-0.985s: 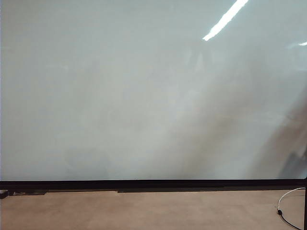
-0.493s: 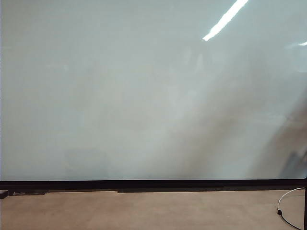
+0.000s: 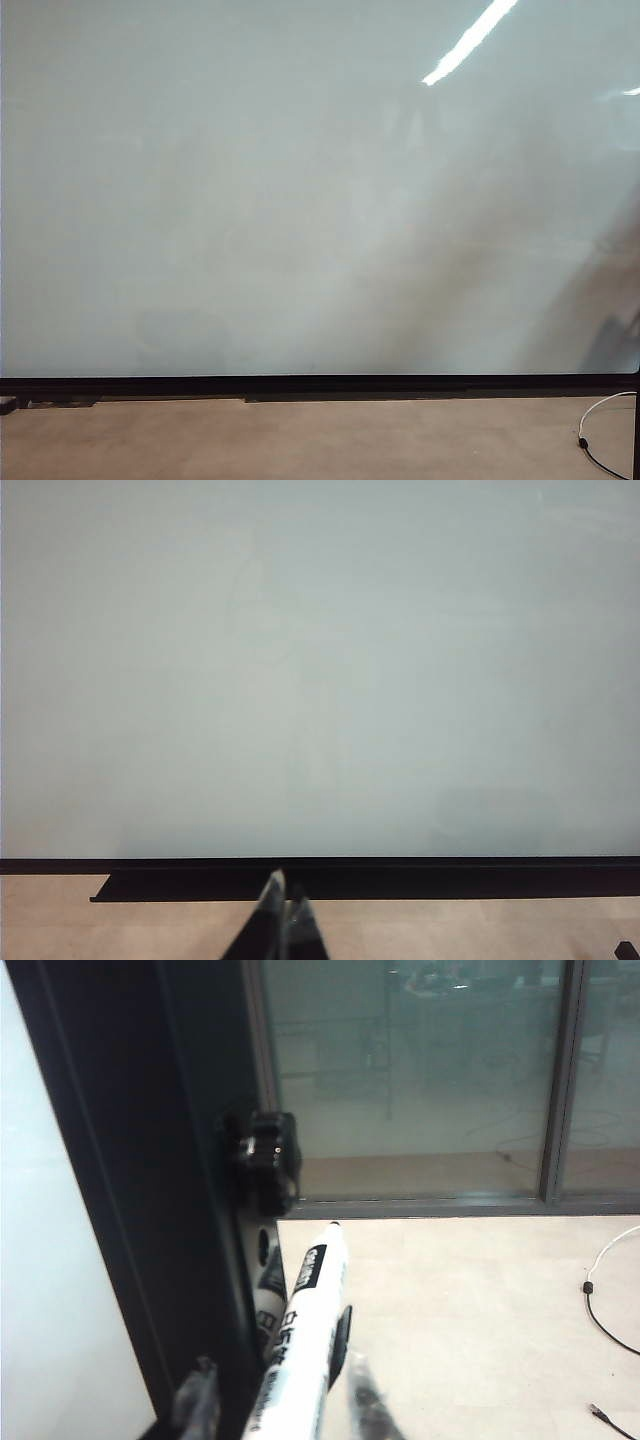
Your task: Pick up the pen on the shelf to the right of the whiteboard and draw a check mark.
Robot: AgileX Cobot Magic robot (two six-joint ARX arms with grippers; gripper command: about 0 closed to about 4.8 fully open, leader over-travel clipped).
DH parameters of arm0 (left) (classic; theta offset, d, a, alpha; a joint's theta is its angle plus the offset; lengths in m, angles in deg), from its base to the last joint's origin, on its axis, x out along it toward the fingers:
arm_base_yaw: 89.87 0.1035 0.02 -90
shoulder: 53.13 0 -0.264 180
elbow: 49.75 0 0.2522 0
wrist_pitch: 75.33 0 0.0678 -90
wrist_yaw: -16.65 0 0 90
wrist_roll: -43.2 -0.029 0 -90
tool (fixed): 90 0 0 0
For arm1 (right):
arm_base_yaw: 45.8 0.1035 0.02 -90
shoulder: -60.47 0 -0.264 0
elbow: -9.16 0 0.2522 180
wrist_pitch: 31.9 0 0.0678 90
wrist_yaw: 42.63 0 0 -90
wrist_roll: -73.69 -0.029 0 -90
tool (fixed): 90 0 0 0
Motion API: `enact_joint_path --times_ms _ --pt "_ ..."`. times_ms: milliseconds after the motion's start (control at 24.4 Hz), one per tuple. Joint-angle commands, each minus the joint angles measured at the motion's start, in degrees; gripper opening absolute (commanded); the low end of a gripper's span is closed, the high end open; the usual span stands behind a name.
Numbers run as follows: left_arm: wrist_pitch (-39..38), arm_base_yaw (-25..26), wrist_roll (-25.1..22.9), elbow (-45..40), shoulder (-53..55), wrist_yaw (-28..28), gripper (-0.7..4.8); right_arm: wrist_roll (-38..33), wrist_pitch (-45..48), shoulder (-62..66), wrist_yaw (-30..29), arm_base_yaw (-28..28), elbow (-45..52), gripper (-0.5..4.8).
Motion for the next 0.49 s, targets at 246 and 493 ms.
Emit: enact_joint_path --times_ms 246,493 --pt "0.72 0.00 -0.24 0.17 0.02 -0.02 -0.05 -0.63 0.94 -0.09 0.04 0.00 -0.20 1.65" --pt "0.72 0.00 -0.26 0.17 0.02 -0.02 -0.04 -0.72 0.96 -0.09 0.04 0.00 -0.20 1.65"
